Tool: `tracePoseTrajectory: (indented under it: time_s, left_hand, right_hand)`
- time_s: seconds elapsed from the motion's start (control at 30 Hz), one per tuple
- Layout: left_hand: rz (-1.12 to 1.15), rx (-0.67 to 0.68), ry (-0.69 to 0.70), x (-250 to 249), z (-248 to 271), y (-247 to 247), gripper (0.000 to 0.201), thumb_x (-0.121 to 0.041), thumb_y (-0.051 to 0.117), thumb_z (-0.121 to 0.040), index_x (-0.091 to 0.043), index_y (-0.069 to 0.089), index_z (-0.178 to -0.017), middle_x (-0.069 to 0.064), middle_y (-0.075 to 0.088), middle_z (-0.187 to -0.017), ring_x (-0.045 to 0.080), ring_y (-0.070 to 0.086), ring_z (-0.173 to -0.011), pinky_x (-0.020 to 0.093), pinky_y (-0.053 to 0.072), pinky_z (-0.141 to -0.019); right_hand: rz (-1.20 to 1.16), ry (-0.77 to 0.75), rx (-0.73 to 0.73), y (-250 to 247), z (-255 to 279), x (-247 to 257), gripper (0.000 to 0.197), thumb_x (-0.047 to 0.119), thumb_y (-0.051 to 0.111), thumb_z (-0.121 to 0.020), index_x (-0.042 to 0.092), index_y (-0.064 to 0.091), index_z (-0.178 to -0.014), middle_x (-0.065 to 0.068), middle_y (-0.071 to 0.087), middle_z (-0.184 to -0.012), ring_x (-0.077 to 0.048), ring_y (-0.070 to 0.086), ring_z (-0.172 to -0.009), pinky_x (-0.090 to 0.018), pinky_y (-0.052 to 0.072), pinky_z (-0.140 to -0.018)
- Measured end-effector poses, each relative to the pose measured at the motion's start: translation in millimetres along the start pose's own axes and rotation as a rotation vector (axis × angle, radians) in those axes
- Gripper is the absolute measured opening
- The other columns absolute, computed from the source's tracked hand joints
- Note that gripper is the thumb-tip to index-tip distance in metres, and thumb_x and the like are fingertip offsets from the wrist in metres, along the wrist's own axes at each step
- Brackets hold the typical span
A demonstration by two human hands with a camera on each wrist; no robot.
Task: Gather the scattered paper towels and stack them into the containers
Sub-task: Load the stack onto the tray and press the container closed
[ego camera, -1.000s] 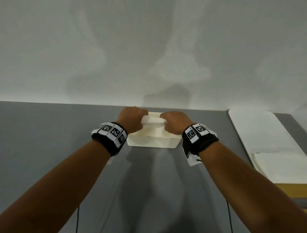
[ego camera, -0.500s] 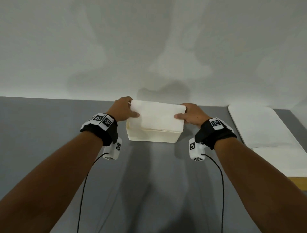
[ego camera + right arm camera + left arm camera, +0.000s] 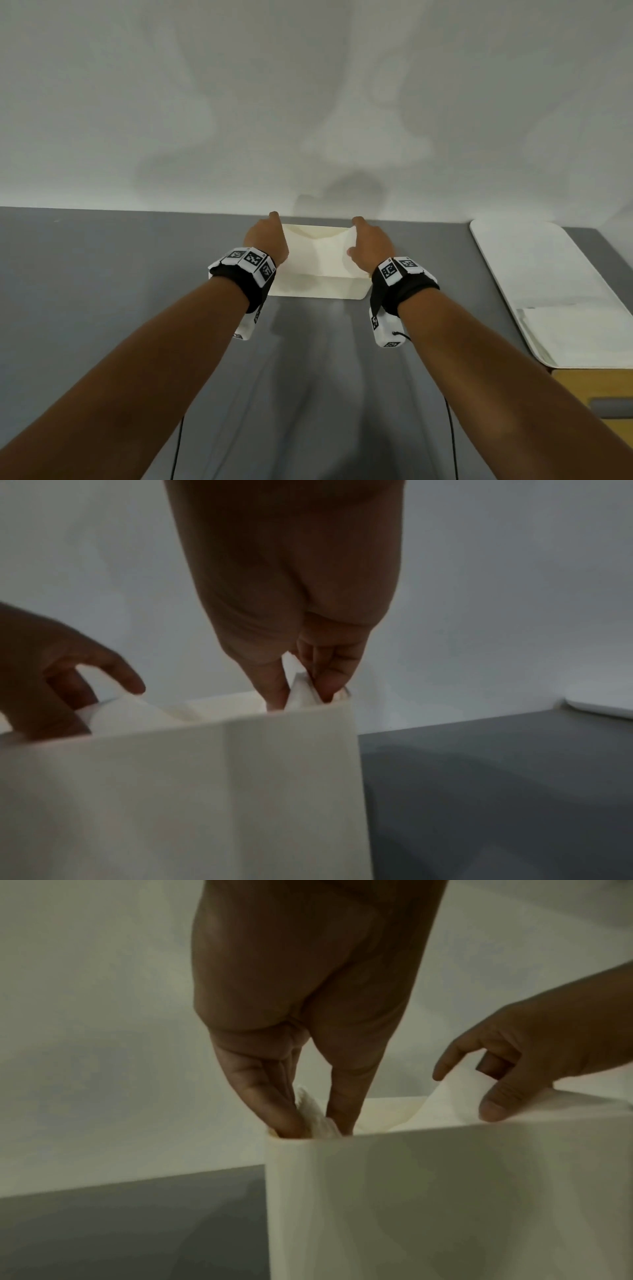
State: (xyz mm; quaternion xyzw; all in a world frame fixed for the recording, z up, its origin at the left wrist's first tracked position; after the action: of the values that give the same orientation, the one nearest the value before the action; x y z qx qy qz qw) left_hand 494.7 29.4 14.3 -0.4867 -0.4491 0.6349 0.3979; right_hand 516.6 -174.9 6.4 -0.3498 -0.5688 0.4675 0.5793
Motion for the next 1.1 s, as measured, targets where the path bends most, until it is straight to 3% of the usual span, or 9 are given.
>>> tracePoseTrajectory:
  time_s: [0.13, 0.27, 0.4, 0.5, 0.6, 0.77, 0.87, 0.97, 1.1]
  left_hand:
    - [-0.203, -0.069, 0.13, -18, 12, -6, 0.038, 0.003, 0.049, -0.083, -0.005, 0.045, -0.121, 0.013, 0.063, -0.101, 0.03, 0.064, -0.088, 0.031, 0.041, -0.061]
    - [-0.327, -0.06, 0.246, -25, 17, -5, 0.032, -0.012, 0.056, -0.088, -0.016, 0.06, -0.119, 0.008, 0.054, -0.117, 0.026, 0.057, -0.103, 0.032, 0.047, -0.073]
    - [-0.3, 0.097, 0.251, -17, 27, 4, 0.036, -0.047, 0.049, -0.095, -0.022, 0.068, -0.112, 0.002, 0.065, -0.115, 0.024, 0.061, -0.108, 0.035, 0.051, -0.089]
    - [-0.331, 0.185, 0.282, -16, 38, 11, 0.05, -0.066, 0.045, -0.089, -0.026, 0.068, -0.11, -0.005, 0.068, -0.109, 0.019, 0.062, -0.105, 0.033, 0.05, -0.089]
    - [-0.388, 0.194, 0.291, -17, 44, 12, 0.04, -0.058, 0.054, -0.088, -0.027, 0.07, -0.107, -0.005, 0.069, -0.105, 0.018, 0.064, -0.101, 0.03, 0.051, -0.084]
    - [-0.377, 0.225, 0.273, -16, 46, 22, 0.031, -0.048, 0.052, -0.092, -0.028, 0.073, -0.104, -0.003, 0.07, -0.099, 0.019, 0.066, -0.094, 0.028, 0.049, -0.077]
    - [-0.405, 0.215, 0.276, -20, 48, 19, 0.034, -0.051, 0.05, -0.093, -0.029, 0.07, -0.109, -0.004, 0.069, -0.105, 0.017, 0.065, -0.098, 0.029, 0.051, -0.083]
    - [-0.413, 0.159, 0.266, -33, 53, 11, 0.042, -0.058, 0.048, -0.091, -0.035, 0.056, -0.125, -0.009, 0.059, -0.127, 0.013, 0.057, -0.117, 0.028, 0.044, -0.096]
    - [-0.17, -0.037, 0.377, -91, 71, 2, 0.042, -0.051, 0.063, -0.085, -0.03, 0.062, -0.121, -0.006, 0.066, -0.119, 0.019, 0.064, -0.106, 0.036, 0.05, -0.088]
  right_hand:
    - [0.09, -0.066, -0.051, -4, 6, 7, 0.038, 0.006, 0.054, -0.087, 0.007, 0.045, -0.124, -0.015, 0.061, -0.106, -0.034, 0.06, -0.095, -0.034, 0.043, -0.071]
    - [0.171, -0.11, -0.163, -21, 24, 18, 0.032, 0.012, 0.05, -0.089, 0.012, 0.056, -0.12, -0.011, 0.055, -0.118, -0.03, 0.056, -0.104, -0.035, 0.044, -0.083]
    - [0.19, -0.11, 0.062, -7, 52, 13, 0.043, 0.046, 0.055, -0.091, 0.02, 0.058, -0.126, -0.005, 0.06, -0.125, -0.026, 0.057, -0.114, -0.035, 0.043, -0.092]
    - [0.293, -0.178, 0.208, 15, 63, 6, 0.047, 0.044, 0.06, -0.088, 0.023, 0.056, -0.129, -0.003, 0.058, -0.128, -0.025, 0.057, -0.115, -0.035, 0.042, -0.094]
    - [0.345, -0.211, 0.147, 19, 59, 1, 0.024, 0.017, 0.054, -0.091, 0.019, 0.066, -0.111, -0.003, 0.066, -0.113, -0.025, 0.063, -0.1, -0.031, 0.046, -0.081]
    - [0.336, -0.261, 0.122, 19, 57, -2, 0.028, 0.008, 0.051, -0.09, 0.018, 0.068, -0.109, -0.005, 0.068, -0.11, -0.027, 0.063, -0.1, -0.031, 0.046, -0.081]
    - [0.311, -0.306, 0.087, 14, 62, -1, 0.029, 0.01, 0.051, -0.09, 0.019, 0.066, -0.114, -0.007, 0.066, -0.11, -0.028, 0.064, -0.1, -0.032, 0.045, -0.08]
    - [0.116, -0.282, -0.064, -14, 71, -15, 0.03, 0.023, 0.053, -0.092, 0.018, 0.063, -0.12, -0.008, 0.064, -0.116, -0.027, 0.06, -0.104, -0.036, 0.044, -0.088]
    - [-0.152, -0.037, -0.181, -45, 92, -104, 0.023, 0.025, 0.054, -0.091, 0.011, 0.066, -0.103, -0.011, 0.065, -0.104, -0.03, 0.06, -0.096, -0.039, 0.048, -0.085]
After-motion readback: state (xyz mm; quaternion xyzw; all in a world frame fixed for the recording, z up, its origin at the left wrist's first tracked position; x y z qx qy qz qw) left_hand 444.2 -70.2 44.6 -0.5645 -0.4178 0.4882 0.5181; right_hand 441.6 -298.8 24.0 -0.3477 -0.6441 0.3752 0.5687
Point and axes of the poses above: each hand's wrist, its own z-axis away from the middle knuckle, its own y-axis out of the palm, x = y × z, the point moved 8 cm from there along -z, towards the middle knuckle
